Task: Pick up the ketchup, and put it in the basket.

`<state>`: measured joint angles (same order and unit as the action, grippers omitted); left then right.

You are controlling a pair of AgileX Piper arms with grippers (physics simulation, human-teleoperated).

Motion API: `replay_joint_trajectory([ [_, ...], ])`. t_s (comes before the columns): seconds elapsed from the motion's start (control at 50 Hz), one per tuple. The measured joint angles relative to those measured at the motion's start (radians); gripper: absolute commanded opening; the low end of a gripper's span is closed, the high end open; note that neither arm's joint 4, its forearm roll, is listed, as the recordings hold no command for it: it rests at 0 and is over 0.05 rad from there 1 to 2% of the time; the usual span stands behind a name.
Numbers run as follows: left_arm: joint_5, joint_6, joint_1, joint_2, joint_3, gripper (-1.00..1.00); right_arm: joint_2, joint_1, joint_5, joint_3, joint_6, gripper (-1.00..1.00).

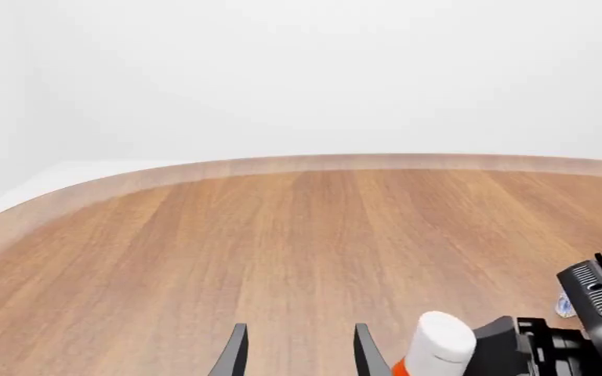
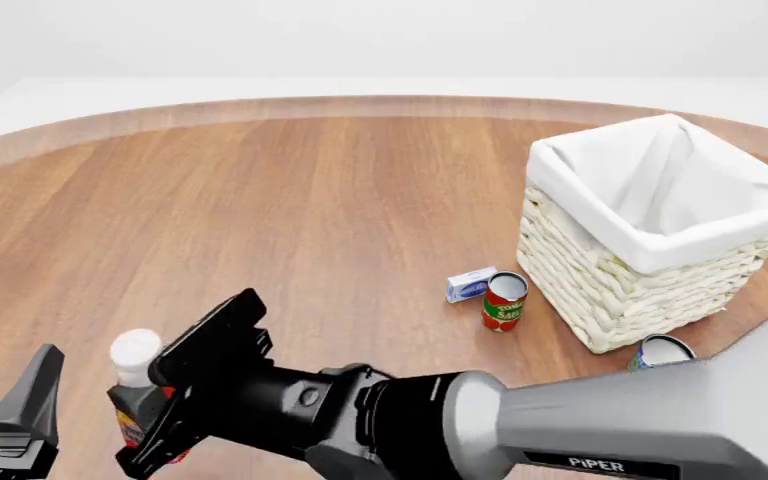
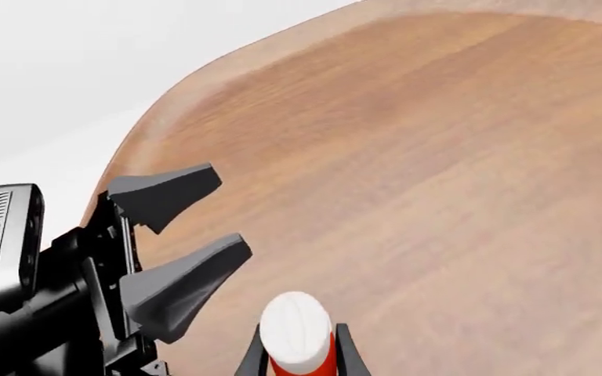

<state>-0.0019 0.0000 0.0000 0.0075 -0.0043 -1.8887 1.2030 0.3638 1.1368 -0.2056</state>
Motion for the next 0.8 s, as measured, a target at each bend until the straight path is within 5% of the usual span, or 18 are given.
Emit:
replay_joint_trajectory([
  [0.8, 0.000, 0.000, 0.000, 0.000, 0.000, 1.00, 0.181, -0.252, 0.050, -0.060, 0.028, -1.00],
])
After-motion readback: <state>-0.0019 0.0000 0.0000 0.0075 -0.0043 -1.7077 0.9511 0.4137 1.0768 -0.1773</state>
